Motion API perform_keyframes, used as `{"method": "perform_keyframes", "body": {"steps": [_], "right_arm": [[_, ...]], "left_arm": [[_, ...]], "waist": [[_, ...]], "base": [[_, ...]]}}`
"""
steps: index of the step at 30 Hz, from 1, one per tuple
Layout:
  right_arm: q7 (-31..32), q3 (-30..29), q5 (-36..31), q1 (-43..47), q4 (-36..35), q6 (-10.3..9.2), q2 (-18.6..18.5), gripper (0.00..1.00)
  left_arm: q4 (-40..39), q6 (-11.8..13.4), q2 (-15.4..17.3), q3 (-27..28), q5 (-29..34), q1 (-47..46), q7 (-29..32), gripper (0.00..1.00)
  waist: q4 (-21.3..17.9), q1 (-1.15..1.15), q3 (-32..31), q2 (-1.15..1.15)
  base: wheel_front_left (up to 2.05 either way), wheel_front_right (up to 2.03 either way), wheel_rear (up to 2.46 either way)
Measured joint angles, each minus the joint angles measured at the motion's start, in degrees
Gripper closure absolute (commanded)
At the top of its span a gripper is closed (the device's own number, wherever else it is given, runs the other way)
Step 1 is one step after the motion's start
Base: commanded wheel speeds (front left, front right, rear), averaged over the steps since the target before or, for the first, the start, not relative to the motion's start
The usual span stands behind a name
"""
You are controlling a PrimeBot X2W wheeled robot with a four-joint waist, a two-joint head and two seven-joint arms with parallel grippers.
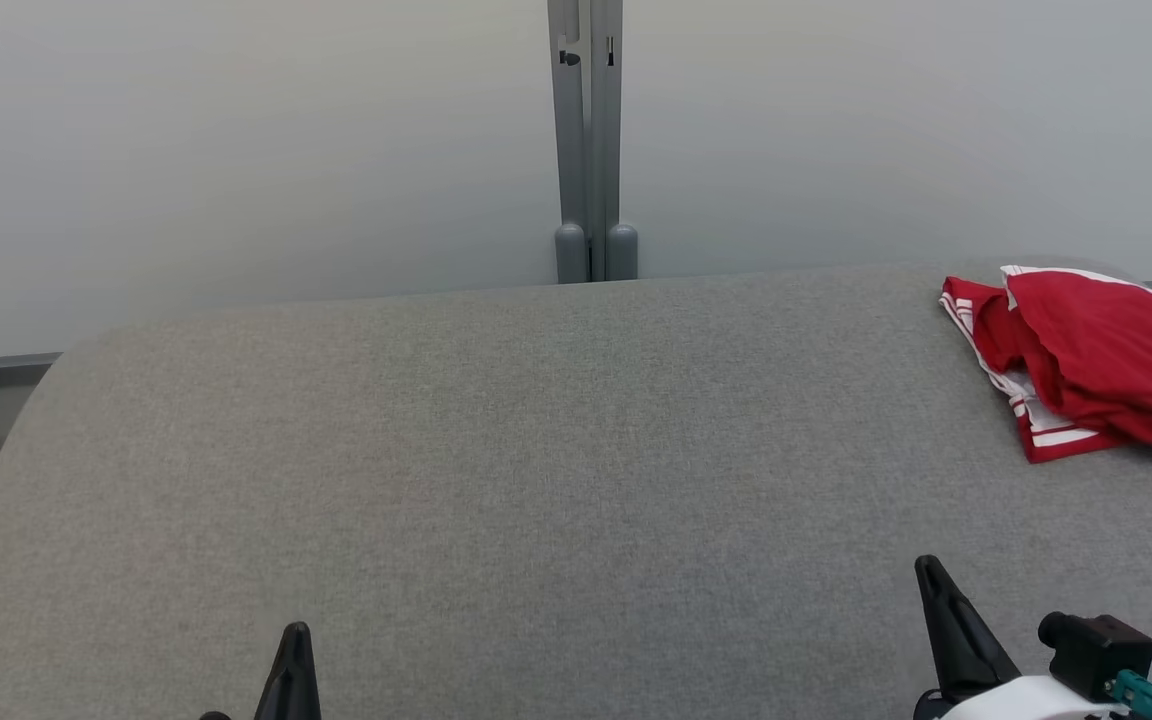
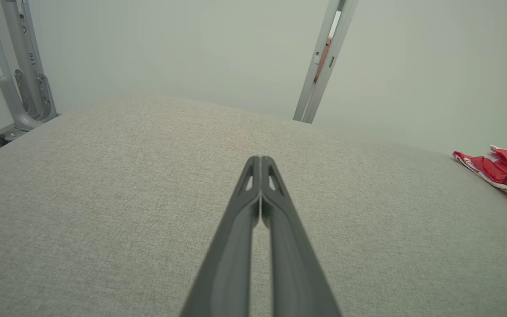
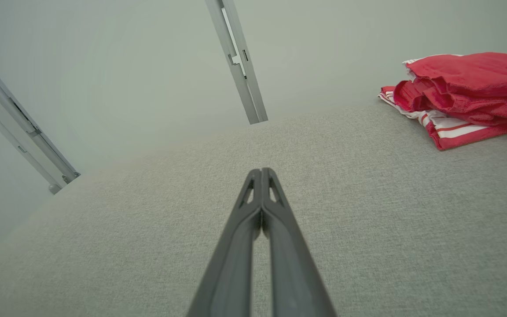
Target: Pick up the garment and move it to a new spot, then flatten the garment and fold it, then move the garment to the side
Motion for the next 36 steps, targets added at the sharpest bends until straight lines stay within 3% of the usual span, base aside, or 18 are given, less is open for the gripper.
{"method": "perform_keyframes", "body": {"steps": [36], "right_arm": [[7.47, -4.31, 30.65, -6.48, 2.0, -0.02, 0.88, 1.0]], "left_arm": [[4.08, -3.65, 1.69, 3.26, -33.86, -8.72, 6.22, 1.0]], "waist": [[-0.3, 0.0, 2.31, 0.0]], "base": [[0.0, 0.0, 0.0]]}}
